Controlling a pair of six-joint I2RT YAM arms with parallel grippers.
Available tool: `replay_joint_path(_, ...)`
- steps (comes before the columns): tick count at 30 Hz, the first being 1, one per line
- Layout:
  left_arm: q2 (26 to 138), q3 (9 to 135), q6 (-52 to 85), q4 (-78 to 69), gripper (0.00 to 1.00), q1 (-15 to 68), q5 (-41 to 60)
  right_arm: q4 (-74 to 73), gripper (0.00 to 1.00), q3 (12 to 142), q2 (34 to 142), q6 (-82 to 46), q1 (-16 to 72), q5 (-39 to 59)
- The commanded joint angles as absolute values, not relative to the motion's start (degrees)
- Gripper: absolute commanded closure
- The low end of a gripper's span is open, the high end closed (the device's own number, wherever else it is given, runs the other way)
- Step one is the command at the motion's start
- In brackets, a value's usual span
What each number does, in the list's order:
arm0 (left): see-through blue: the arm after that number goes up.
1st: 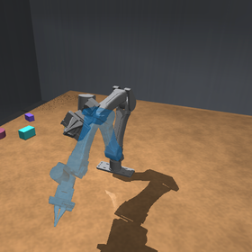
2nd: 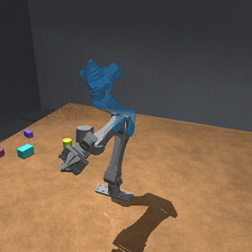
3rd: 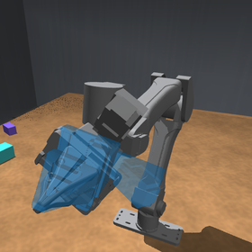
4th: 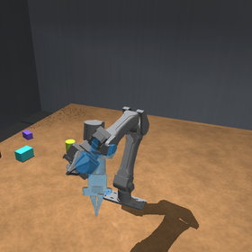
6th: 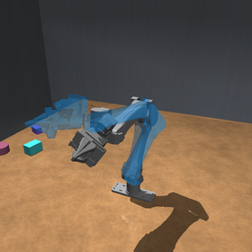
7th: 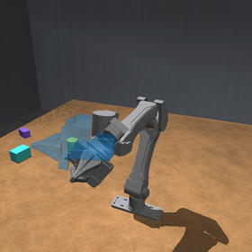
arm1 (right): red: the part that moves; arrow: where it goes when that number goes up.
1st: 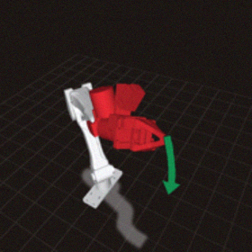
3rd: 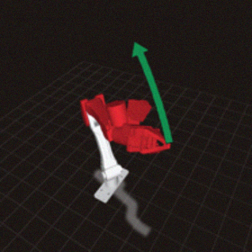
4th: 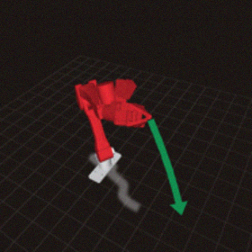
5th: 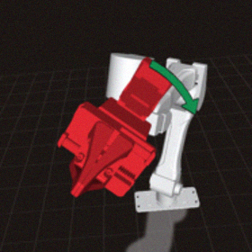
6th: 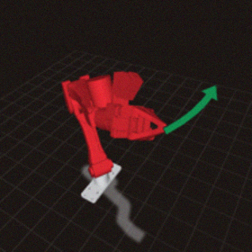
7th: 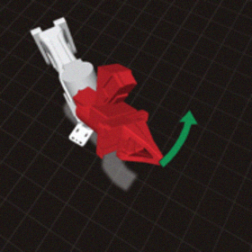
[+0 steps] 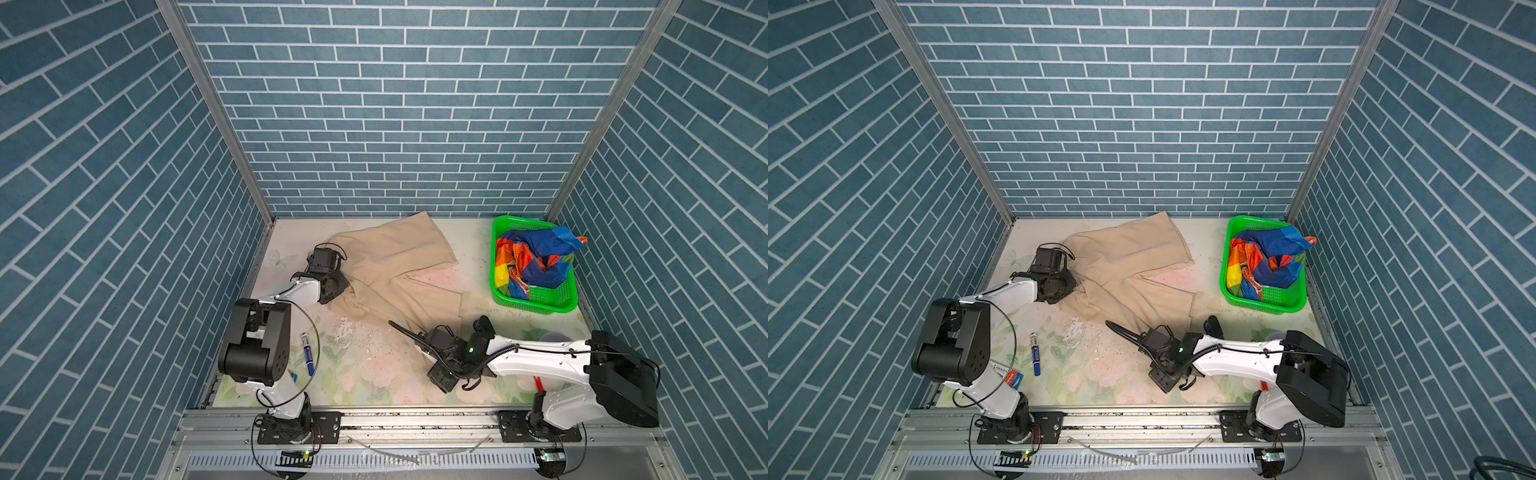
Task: Fold and stack the shorts
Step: 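Lift the leg with the right gripper and fold it toward the far wall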
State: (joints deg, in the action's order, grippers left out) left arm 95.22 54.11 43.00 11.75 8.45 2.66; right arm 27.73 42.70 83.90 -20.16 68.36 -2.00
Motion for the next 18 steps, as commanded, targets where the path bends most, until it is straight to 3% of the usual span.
replay_joint_path(1,93.18,52.66,42.28,13.31,1.00,8.53,2.07,26.09,0.44,42.80,86.16,-24.20,68.51,-5.53)
replay_joint_path(2,92.77,52.60,42.20,13.66,1.00,8.53,2.13,25.73,0.52,42.75,86.24,-24.58,68.47,-5.91)
replay_joint_path(4,92.01,52.49,41.86,14.55,1.00,8.44,2.11,25.92,0.79,42.67,85.83,-25.08,68.45,-6.93)
replay_joint_path(6,90.75,51.93,41.70,15.28,1.00,8.44,2.16,26.85,1.00,42.55,84.10,-25.73,68.42,-8.99)
replay_joint_path(13,82.30,46.35,41.47,18.16,1.00,8.44,1.99,32.80,1.00,42.44,69.33,-28.54,67.25,-22.44)
replay_joint_path(18,71.25,40.30,42.70,22.02,1.00,8.44,1.10,34.39,1.00,42.02,59.63,-29.00,59.66,-26.63)
